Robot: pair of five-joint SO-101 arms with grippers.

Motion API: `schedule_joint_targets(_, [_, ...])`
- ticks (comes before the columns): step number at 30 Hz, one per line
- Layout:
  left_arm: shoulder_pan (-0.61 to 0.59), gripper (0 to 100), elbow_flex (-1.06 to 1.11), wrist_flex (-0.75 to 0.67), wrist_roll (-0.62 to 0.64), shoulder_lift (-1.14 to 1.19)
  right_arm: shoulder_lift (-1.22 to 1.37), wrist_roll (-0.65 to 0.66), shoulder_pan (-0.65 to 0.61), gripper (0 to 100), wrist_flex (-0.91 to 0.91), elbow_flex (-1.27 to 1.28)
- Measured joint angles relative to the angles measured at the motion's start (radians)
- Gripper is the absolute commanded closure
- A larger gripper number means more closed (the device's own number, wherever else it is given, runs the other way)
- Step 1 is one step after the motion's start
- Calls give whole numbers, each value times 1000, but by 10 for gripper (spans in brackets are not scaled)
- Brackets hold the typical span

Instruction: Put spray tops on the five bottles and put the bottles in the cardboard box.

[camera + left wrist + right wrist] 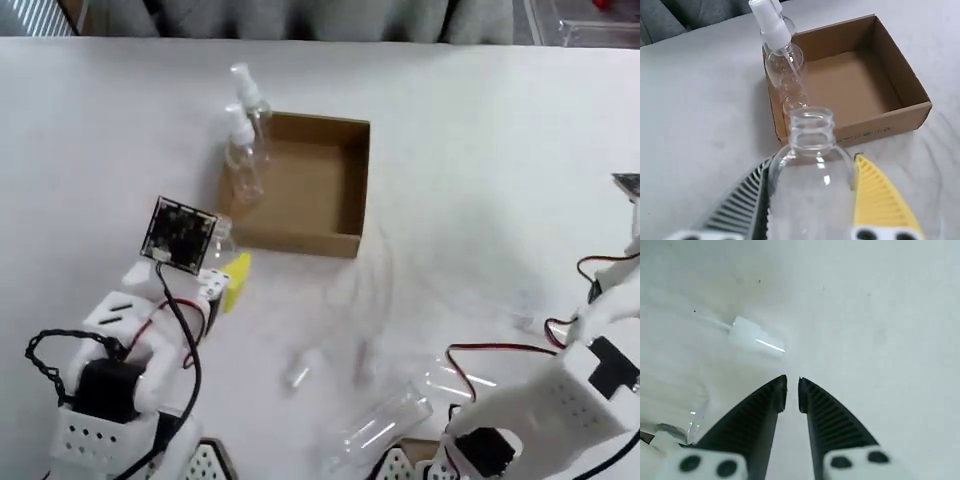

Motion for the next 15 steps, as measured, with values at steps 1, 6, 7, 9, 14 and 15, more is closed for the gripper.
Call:
schedule_joint_targets(1, [0,979,0,0,0,0,0,-5,11,981,5,3])
schedule_joint_targets(6, [0,979,0,0,0,0,0,-12,57,981,9,95])
schedule_joint_targets(7, [0,979,0,0,0,0,0,-15,61,981,11,110])
schedule_joint_targets(9, [0,979,0,0,0,0,-6,-15,61,981,12,160])
schedule_joint_targets(14, [0,979,0,0,0,0,-141,-21,60,981,-17,356])
schedule_joint_targets(15, [0,979,0,0,0,0,-183,-28,60,981,-38,402])
